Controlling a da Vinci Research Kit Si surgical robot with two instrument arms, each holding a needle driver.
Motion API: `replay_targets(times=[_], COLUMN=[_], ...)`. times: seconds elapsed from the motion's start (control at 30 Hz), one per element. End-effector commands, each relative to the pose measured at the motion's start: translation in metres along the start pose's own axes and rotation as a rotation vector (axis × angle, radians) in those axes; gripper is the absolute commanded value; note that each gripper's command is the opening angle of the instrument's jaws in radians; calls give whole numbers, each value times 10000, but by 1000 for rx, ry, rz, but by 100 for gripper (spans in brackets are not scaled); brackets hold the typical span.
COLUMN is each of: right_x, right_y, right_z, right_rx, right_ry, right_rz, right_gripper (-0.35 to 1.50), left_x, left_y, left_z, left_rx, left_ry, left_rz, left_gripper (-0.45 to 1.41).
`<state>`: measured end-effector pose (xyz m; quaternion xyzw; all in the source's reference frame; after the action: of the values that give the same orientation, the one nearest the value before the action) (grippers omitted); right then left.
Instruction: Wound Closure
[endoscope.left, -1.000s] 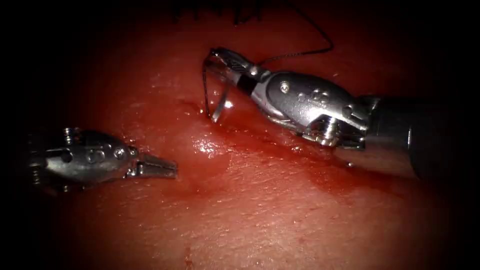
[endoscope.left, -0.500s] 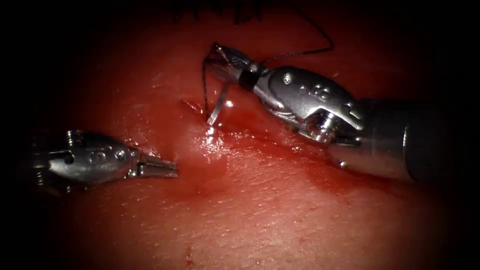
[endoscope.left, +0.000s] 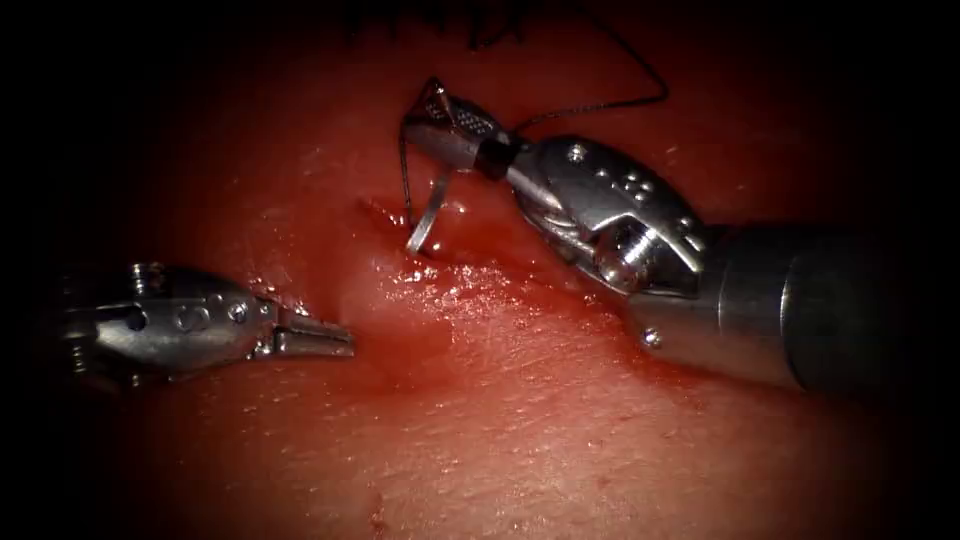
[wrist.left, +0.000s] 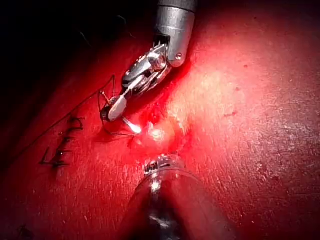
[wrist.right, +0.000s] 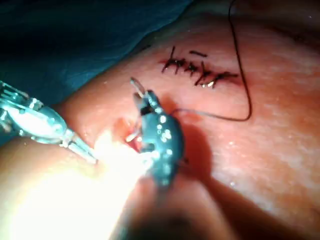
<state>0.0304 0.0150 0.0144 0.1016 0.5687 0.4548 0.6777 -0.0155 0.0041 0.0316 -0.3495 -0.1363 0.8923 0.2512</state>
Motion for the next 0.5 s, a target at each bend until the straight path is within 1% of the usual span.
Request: replay_targets(times=[0.03,0.17,0.2,0.27,0.43,0.5], right_x=[-6,-10,-10,-10,-13,-17], right_y=[-2,-2,-2,-1,-2,-4], right_z=[6,9,10,10,11,13], right_rx=[7,28,43,51,70,90], right_ry=[-2,-3,-5,-7,-3,-9], right_rz=[5,54,101,137,187,253], right_gripper=[-35,-35,-35,-35,-35,-35], left_x=[0,-2,-3,-5,-8,-8], left_y=[1,-1,-2,-2,-1,-1], left_z=[8,6,6,5,7,7], left_rx=[-1,-3,-3,-3,-5,-5], left_ry=[0,0,0,1,1,2], left_rz=[1,3,4,5,12,18], left_gripper=[-45,-45,-45,-45,-45,-45])
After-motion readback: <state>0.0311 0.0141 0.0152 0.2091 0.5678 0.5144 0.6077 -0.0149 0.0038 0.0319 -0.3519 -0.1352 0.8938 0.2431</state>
